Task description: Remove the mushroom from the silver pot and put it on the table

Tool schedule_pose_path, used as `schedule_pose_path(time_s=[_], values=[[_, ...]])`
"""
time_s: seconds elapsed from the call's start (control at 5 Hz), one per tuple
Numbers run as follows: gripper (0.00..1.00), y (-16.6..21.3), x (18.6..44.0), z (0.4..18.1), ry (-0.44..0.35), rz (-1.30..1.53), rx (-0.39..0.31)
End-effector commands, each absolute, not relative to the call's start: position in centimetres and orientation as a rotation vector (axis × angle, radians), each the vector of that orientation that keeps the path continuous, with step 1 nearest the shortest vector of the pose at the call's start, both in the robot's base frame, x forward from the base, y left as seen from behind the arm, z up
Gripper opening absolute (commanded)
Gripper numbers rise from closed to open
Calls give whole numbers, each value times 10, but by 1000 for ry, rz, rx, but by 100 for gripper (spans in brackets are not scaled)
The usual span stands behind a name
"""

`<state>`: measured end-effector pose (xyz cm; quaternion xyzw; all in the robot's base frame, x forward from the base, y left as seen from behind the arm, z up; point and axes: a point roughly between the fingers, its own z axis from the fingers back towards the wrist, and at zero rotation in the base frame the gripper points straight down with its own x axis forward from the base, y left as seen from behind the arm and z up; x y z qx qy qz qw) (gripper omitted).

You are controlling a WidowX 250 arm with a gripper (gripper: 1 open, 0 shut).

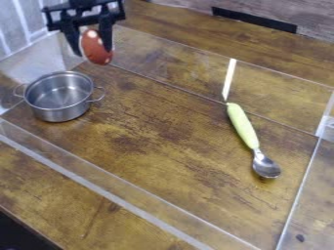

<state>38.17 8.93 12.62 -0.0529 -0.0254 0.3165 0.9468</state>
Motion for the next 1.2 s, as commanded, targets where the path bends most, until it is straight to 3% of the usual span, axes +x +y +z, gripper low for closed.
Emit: schedule_pose_path(time_s=[0.0,0.2,1.0], values=[[0,74,383,179,-174,618,-122],[0,67,383,182,-171,617,-126],[0,-7,369,163,-135,562,-163]])
